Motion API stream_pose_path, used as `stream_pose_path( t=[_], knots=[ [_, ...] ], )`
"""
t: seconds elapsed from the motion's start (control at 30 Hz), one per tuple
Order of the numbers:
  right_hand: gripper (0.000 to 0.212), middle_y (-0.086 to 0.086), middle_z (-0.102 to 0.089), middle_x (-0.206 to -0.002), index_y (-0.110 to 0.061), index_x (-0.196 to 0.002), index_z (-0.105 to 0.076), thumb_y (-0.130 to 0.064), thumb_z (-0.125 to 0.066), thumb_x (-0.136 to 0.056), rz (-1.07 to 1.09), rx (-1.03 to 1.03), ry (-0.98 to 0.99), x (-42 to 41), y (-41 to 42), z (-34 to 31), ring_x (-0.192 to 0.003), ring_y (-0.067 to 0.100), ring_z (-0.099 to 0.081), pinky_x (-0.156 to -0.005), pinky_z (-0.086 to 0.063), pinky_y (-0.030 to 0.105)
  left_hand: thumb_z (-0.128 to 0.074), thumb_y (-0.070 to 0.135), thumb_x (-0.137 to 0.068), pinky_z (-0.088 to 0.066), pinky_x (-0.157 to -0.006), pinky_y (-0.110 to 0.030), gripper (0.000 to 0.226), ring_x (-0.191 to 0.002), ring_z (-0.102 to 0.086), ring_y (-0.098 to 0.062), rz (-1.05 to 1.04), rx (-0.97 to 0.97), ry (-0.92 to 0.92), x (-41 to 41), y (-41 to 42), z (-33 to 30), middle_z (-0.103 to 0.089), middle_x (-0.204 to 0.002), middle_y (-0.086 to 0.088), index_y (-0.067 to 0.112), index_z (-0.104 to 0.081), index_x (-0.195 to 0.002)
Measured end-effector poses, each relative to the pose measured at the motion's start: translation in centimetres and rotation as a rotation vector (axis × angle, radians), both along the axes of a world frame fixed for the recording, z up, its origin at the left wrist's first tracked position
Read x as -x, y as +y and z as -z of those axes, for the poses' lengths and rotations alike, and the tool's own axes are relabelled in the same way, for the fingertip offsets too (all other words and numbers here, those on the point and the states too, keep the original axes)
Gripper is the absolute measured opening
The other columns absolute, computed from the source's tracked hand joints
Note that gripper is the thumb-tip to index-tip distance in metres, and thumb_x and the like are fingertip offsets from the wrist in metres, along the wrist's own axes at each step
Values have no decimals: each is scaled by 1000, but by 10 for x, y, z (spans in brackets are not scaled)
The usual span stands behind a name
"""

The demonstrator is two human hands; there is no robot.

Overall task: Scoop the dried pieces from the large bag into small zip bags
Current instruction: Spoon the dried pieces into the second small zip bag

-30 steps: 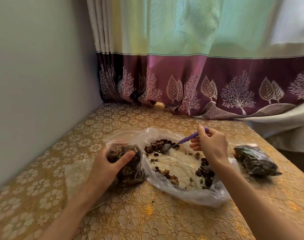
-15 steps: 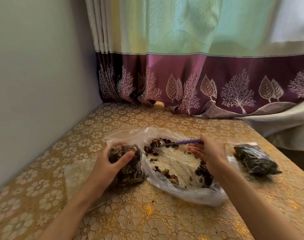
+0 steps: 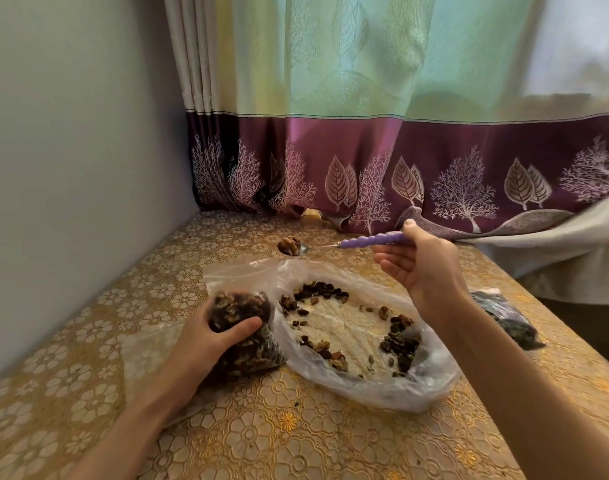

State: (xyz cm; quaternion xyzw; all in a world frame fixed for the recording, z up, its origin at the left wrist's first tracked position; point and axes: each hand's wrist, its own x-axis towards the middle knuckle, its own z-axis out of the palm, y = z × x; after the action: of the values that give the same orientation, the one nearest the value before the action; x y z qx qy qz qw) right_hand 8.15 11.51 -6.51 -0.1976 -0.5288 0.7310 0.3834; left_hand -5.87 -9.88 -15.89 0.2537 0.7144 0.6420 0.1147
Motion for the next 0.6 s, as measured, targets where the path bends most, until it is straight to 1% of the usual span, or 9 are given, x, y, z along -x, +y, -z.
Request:
stream_pose_path(
  t=[0.07, 0.1, 0.2, 0.3, 0.4, 0.47, 0.5, 0.53, 0.6],
  knots=[
    [42, 9, -67, -56, 2, -74, -65, -23, -44, -100, -30, -25, 18, 0, -6, -8, -47, 14, -62, -44, -50, 18, -79, 40, -52, -52, -84, -38, 62, -95, -63, -17, -3, 5, 0, 0, 0, -2, -67, -104, 1, 30, -58, -110],
    [42, 9, -66, -56, 2, -74, -65, -23, -44, -100, -43, -37, 22, 1, -9, -11, -47, 14, -62, -44, -50, 18, -80, 39, -52, -51, -86, -40, 61, -97, -63, -18, 1, 1, 5, 0, 0, -3, -67, -104, 1, 30, -59, -109],
    [42, 9, -67, -57, 2, -74, -65, -23, -44, -100, -90, -85, 36, 3, -19, -16, -47, 14, -61, -44, -50, 18, -88, 46, -48, -51, -87, -42, 57, -98, -64, -18, 56, -5, -3, -2, 0, -5, -69, -102, 3, 39, -63, -99],
    [42, 11, -68, -62, 3, -77, -65, -23, -42, -100, -137, -176, 57, 4, -25, -16, -51, 15, -61, -47, -50, 18, -82, 52, -41, -50, -89, -43, 59, -99, -64, -17, 104, 17, -3, -4, 1, -6, -69, -104, 3, 44, -62, -96],
    [38, 19, -67, -72, 7, -84, -64, -21, -42, -100, -146, -281, 86, 2, -27, -13, -57, 19, -61, -49, -51, 22, -87, 42, -50, -50, -89, -42, 46, -100, -63, -18, 108, 11, 16, -5, 2, -8, -68, -105, 4, 50, -63, -89],
    [34, 21, -66, -75, 8, -88, -62, -17, -42, -100, -150, -347, 104, 2, -26, -11, -58, 22, -60, -50, -50, 24, -84, 39, -53, -49, -89, -41, 45, -101, -63, -19, 111, -2, 11, -4, 1, -8, -68, -104, 4, 48, -62, -92],
    [31, 21, -66, -76, 8, -90, -61, -14, -41, -99, -156, -381, 111, 1, -26, -10, -58, 22, -60, -49, -49, 25, -85, 42, -52, -49, -89, -40, 49, -101, -62, -18, 119, -4, 1, -4, 1, -8, -68, -105, 5, 46, -61, -95],
    [28, 21, -66, -76, 7, -91, -60, -11, -40, -99, -160, -415, 116, 0, -25, -9, -58, 23, -60, -49, -49, 25, -86, 49, -46, -49, -87, -38, 57, -100, -62, -15, 130, 1, -6, -4, 1, -8, -67, -105, 6, 46, -60, -97],
    [26, 21, -66, -77, 4, -90, -60, -4, -37, -97, -163, -468, 127, -1, -24, -7, -58, 23, -60, -48, -49, 26, -81, 64, -28, -51, -80, -30, 78, -95, -62, -9, 157, 29, 8, -4, 1, -8, -66, -103, 10, 45, -58, -100]
  ],
)
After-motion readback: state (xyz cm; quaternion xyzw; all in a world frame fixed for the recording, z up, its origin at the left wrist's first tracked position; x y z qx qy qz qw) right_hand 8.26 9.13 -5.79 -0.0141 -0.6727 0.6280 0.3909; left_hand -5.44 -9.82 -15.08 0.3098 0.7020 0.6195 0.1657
